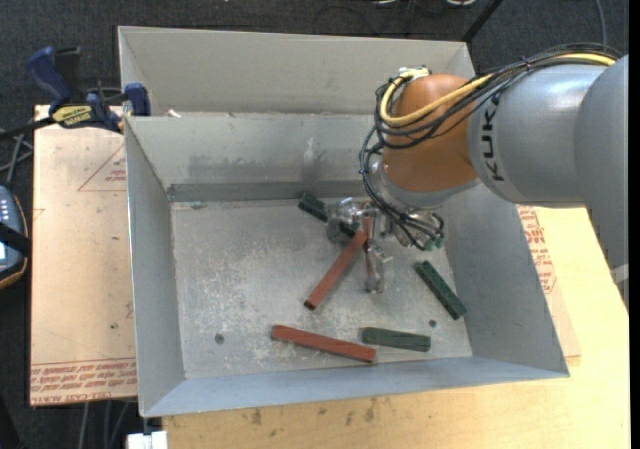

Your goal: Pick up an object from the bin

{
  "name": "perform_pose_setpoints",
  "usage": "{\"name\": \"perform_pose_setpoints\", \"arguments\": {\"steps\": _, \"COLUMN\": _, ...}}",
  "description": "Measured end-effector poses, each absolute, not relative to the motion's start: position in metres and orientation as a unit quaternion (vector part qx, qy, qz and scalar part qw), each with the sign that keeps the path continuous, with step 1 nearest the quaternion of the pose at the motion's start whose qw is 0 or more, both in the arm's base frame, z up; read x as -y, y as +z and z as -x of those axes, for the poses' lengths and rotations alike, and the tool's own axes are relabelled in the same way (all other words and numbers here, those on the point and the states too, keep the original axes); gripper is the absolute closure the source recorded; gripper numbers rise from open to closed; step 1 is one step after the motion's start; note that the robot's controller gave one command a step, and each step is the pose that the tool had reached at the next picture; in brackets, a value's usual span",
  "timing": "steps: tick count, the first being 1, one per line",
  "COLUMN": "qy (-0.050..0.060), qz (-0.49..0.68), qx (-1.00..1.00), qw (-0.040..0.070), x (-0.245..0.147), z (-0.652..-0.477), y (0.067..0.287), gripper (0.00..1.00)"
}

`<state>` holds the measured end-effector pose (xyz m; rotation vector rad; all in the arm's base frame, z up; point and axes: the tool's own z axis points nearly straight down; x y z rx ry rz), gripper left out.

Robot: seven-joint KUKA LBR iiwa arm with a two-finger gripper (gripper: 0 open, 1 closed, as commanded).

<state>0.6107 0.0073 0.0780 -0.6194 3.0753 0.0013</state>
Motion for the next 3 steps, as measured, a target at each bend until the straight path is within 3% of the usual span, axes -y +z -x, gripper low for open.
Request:
{"name": "perform_pose_setpoints", "arguments": {"steps": 1, "qy": 0.000, "qz": 0.455, "qx": -0.891, "qw": 0.004, "x": -0.032, "z": -0.638, "y": 0.072, "gripper": 1.00}}
{"name": "perform_pose_setpoints", "arguments": {"steps": 2, "qy": 0.000, "qz": 0.455, "qx": -0.891, "qw": 0.005, "x": -0.032, "z": -0.638, "y": 0.072, "gripper": 1.00}}
{"name": "perform_pose_setpoints", "arguments": {"steps": 3, "qy": 0.002, "qz": 0.459, "qx": -0.888, "qw": -0.002, "x": -0.033, "z": -0.639, "y": 0.111, "gripper": 1.00}}
